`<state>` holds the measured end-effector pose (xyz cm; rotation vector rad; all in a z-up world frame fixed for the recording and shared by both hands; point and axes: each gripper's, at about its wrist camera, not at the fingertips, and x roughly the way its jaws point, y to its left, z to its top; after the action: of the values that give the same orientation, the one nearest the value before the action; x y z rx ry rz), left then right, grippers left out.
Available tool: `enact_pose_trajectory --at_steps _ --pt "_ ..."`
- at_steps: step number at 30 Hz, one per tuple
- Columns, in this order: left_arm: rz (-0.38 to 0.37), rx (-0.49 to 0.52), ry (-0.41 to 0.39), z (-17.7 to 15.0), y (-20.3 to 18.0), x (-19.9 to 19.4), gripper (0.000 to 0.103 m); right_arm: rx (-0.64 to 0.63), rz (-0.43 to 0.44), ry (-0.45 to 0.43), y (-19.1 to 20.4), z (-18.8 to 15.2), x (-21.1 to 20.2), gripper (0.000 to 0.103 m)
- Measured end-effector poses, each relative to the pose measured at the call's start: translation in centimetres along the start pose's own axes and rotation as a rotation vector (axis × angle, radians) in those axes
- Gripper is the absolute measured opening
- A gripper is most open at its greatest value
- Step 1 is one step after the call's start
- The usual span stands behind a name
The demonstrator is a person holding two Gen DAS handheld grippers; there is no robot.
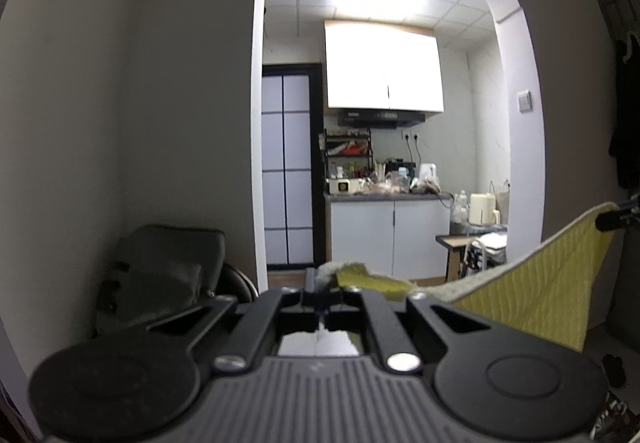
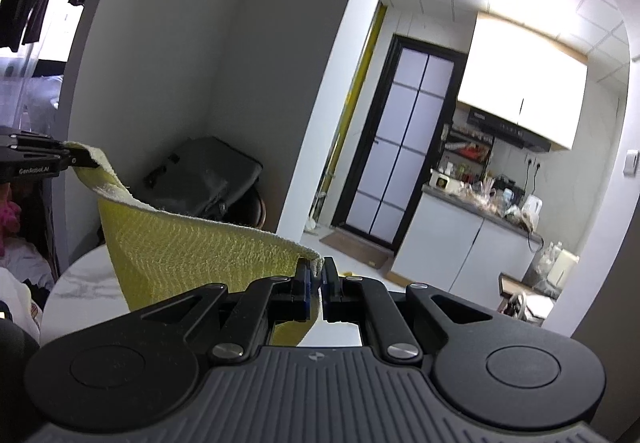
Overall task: Fold towel
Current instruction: 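Hold the towel raised and stretched between both grippers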
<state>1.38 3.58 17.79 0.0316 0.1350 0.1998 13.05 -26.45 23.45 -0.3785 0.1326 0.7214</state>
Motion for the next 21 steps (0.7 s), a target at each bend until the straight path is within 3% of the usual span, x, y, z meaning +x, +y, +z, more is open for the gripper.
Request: enact_pose_trajectory --at_steps 12,21 --pt "-0.043 -0.008 0.028 5.9 2.2 -0.8 0.002 -0.038 0.005 -0.087 0.0 3.7 -1.9 0.006" --pt "-0.059 0.021 0.004 7.8 1.4 -1.1 0.002 -0.035 0.001 -0.128 -0.1 4.7 -2.3 0.006"
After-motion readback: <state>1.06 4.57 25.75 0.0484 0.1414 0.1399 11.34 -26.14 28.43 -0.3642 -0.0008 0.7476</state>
